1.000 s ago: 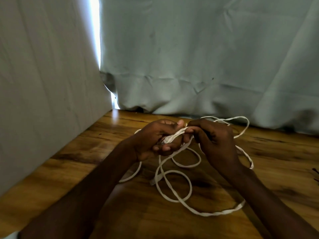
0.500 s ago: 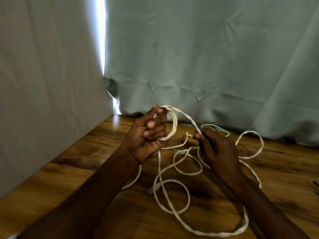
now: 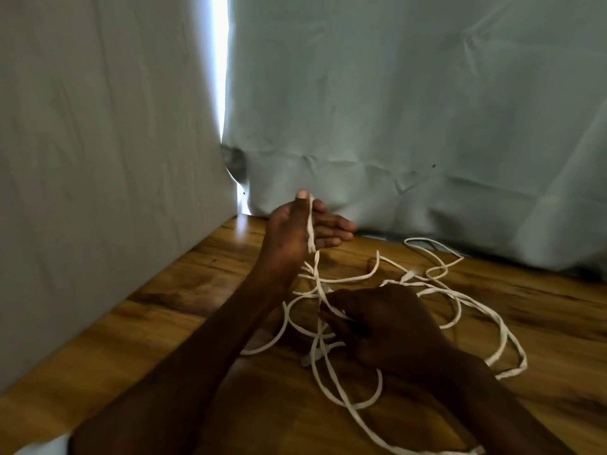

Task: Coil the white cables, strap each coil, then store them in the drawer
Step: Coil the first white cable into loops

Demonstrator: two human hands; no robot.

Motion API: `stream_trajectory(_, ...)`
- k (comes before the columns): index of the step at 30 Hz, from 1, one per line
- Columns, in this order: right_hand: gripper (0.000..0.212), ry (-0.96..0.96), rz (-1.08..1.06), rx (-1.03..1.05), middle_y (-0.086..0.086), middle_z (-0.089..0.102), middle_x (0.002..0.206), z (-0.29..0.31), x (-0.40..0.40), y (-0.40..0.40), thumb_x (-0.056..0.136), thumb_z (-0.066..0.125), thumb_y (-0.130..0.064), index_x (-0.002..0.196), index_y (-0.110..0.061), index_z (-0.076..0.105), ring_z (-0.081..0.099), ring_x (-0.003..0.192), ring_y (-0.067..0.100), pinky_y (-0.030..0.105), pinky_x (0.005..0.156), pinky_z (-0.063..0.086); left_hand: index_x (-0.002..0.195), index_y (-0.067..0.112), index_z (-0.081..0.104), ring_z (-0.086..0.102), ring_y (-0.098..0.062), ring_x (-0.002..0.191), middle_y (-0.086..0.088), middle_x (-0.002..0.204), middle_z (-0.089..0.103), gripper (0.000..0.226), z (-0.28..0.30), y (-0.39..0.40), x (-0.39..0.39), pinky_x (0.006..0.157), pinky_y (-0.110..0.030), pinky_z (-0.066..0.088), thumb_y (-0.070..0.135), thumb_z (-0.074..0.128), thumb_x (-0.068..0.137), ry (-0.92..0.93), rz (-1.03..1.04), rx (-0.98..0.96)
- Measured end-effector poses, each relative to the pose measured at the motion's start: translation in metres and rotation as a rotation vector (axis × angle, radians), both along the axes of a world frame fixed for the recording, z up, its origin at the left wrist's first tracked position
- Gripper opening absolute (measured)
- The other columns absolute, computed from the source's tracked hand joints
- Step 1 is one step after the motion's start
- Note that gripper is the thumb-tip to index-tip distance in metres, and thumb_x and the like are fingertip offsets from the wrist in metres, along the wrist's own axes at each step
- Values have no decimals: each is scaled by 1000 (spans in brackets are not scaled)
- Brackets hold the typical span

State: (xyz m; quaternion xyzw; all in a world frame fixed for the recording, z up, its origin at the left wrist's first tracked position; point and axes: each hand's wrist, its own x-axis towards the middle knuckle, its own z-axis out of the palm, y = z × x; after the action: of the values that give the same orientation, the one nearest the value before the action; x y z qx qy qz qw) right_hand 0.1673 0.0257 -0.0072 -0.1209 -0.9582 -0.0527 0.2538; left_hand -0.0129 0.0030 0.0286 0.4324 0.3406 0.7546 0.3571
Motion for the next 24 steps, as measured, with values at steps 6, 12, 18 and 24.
stream_trajectory(6, 17, 453, 84, -15, -17, 75, 90, 7, 13, 5, 95, 76, -30, 110, -23, 80, 60, 69, -8, 12, 65, 45, 85, 2, 59, 49, -19, 44, -12, 57, 59, 43, -14, -6, 21, 45, -27, 38, 30, 38, 111, 478, -25, -100)
stream_trajectory(12, 23, 815, 27, -313, -5, 72, 84, 8, 17, 25, 78, 89, -30, 92, -17, 76, 67, 73, 13, 35, 63, 52, 72, -2, 57, 29, -12, 31, -8, 47, 39, 53, -12, -10, 24, 40, -21, 23, 35, 42, 108, 551, -338, -166)
stream_trajectory(18, 23, 844, 85, -643, 2, 74, 93, 10, 14, 21, 79, 87, -27, 96, -20, 73, 72, 84, 31, 57, 73, 57, 71, 7, 60, 23, -10, 30, -7, 50, 37, 51, -9, -9, 16, 37, -19, 17, 46, 51, 103, 523, -408, -273)
stream_trajectory(24, 6, 868, 41, -682, -7, 72, 78, 12, 17, 21, 85, 79, -22, 88, -19, 74, 68, 70, 10, 19, 62, 48, 74, 10, 48, 22, -3, 27, 7, 39, 38, 45, -2, -13, 14, 40, -27, 4, 44, 44, 104, 309, -611, -293)
